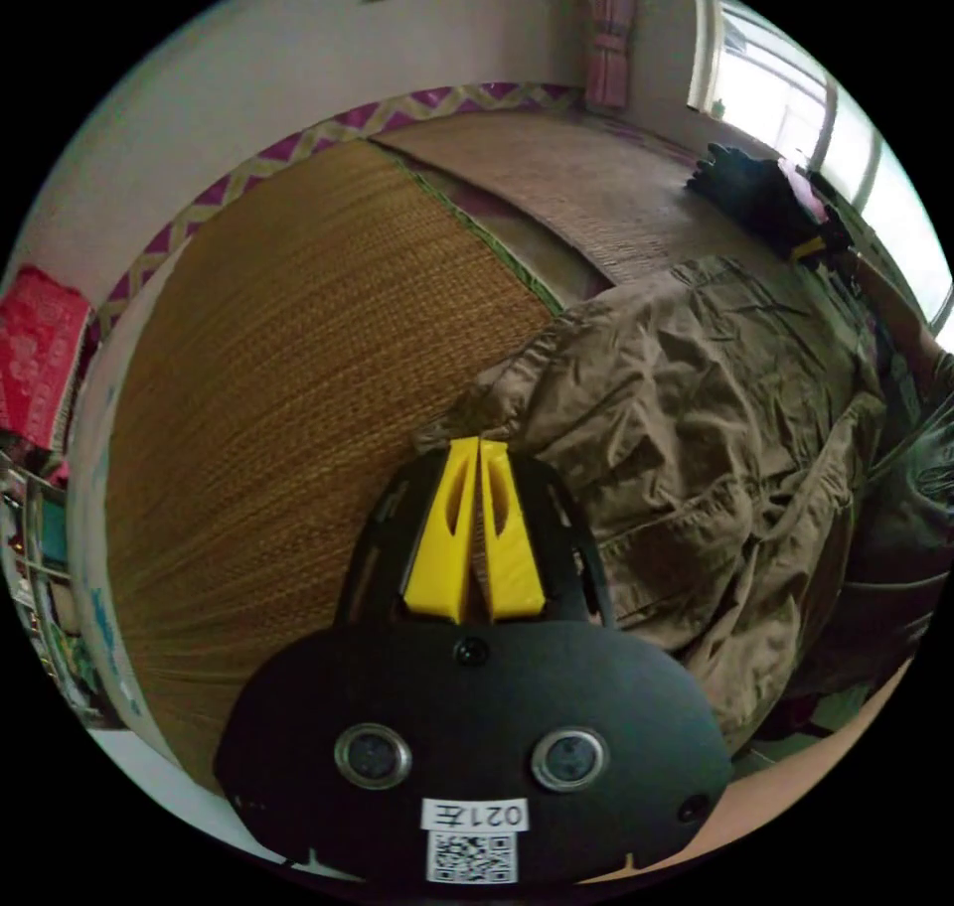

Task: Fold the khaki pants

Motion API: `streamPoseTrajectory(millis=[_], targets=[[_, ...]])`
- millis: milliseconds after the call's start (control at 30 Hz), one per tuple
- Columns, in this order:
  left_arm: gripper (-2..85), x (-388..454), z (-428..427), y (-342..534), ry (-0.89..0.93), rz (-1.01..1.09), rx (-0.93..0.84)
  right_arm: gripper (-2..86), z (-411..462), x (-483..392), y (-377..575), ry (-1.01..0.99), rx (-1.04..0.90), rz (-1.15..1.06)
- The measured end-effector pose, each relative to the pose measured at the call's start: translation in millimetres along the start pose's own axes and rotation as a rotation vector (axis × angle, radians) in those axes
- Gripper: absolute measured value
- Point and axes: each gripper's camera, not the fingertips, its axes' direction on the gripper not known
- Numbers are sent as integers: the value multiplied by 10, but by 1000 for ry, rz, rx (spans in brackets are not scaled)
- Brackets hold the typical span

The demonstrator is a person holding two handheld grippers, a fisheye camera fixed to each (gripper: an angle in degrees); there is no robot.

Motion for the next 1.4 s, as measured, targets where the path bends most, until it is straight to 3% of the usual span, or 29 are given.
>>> streamPoseTrajectory(millis=[200,367,567,667,800,933,1000,1167,1233,1333,1400], targets=[[-9,-186,-333,-505,-89,54,7,-8,-95,105,-387,56,-25,18],[-8,-283,-273,-666,-78,81,-77,2,49,-13,-686,-110,-65,-94],[16,-521,-311,-581,18,-31,-3,107,503,-144,-1126,-115,-199,-160],[50,-662,-371,-548,95,-85,22,86,562,-22,-1235,-160,-190,-120],[57,-750,-292,-527,208,-96,-15,-4,616,-173,-1380,-145,-202,-194],[4,-705,-271,-605,167,-31,-51,-9,574,-281,-1495,-70,-200,-212],[-5,-664,-334,-704,-1,-2,-56,-10,491,-231,-1572,-62,-188,-177],[-7,-1025,-747,-822,-177,-142,65,-10,238,-85,-1809,9,-151,-118],[-4,-1169,-848,-849,-116,-169,88,-10,147,-35,-1944,45,-132,-101],[41,-1235,-656,-870,178,-138,-26,-10,154,13,-2113,16,-169,-99],[146,-1157,-320,-835,218,-137,-197,-10,291,-32,-2127,3,-229,-123]])
